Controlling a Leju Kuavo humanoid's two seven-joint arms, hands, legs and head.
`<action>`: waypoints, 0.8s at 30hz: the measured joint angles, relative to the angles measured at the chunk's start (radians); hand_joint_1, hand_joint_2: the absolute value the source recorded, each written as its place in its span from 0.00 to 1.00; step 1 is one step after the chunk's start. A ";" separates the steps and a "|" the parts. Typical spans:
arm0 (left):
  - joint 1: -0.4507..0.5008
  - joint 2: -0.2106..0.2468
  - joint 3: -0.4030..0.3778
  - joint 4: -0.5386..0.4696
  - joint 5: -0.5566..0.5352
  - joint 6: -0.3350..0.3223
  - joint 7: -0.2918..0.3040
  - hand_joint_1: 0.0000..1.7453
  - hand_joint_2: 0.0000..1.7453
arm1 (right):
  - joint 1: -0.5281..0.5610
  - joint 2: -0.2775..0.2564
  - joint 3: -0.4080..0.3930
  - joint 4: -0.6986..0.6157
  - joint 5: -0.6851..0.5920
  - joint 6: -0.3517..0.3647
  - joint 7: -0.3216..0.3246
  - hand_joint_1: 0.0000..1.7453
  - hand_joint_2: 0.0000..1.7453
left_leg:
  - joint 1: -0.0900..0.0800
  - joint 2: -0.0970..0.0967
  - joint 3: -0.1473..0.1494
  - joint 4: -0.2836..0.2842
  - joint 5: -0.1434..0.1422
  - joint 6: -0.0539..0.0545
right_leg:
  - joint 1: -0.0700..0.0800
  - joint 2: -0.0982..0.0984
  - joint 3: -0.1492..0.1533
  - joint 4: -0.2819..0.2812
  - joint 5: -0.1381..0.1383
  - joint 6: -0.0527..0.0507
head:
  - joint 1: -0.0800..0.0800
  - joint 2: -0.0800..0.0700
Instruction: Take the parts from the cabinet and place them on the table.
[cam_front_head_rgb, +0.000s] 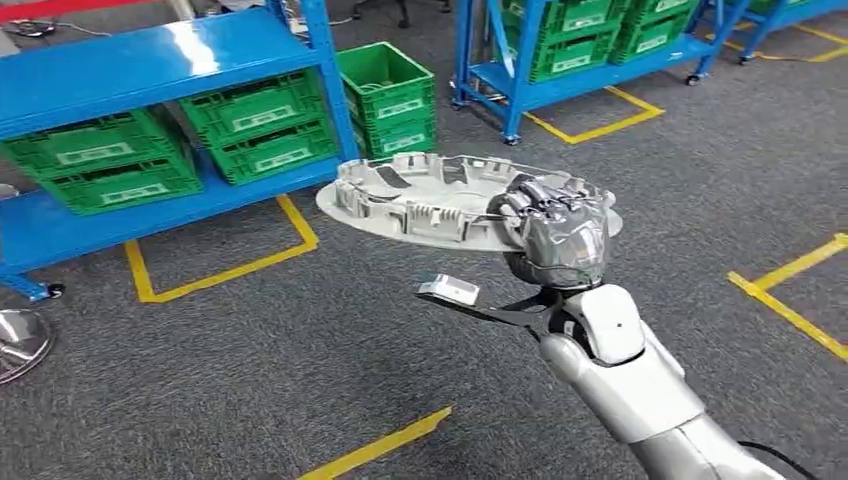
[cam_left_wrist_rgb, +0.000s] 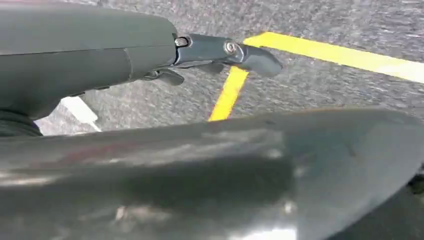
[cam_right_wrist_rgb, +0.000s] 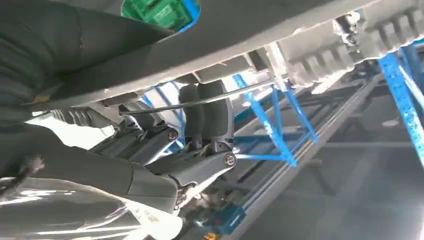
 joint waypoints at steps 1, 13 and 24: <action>-0.001 -0.004 -0.001 0.000 0.000 0.000 0.000 0.00 0.00 | 0.001 0.000 -0.002 0.000 0.000 0.000 0.000 1.00 1.00 | 0.007 0.015 0.004 -0.016 0.010 0.003 | 0.007 0.015 -0.003 -0.006 0.006 0.009 | 0.000 0.000; -0.003 -0.002 -0.005 0.000 0.000 -0.003 0.002 0.00 0.00 | -0.004 -0.002 -0.003 0.000 0.021 -0.001 0.005 1.00 1.00 | -0.009 0.177 -0.002 -0.014 0.013 -0.008 | 0.024 -0.201 0.044 -0.004 -0.042 -0.010 | 0.015 0.000; -0.002 -0.002 -0.019 0.000 0.000 -0.011 0.006 0.00 0.00 | 0.004 -0.004 -0.005 0.000 0.065 -0.004 0.026 1.00 1.00 | 0.001 0.075 -0.107 0.243 -0.090 -0.028 | 0.021 -0.074 0.028 -0.003 -0.022 -0.042 | 0.014 0.000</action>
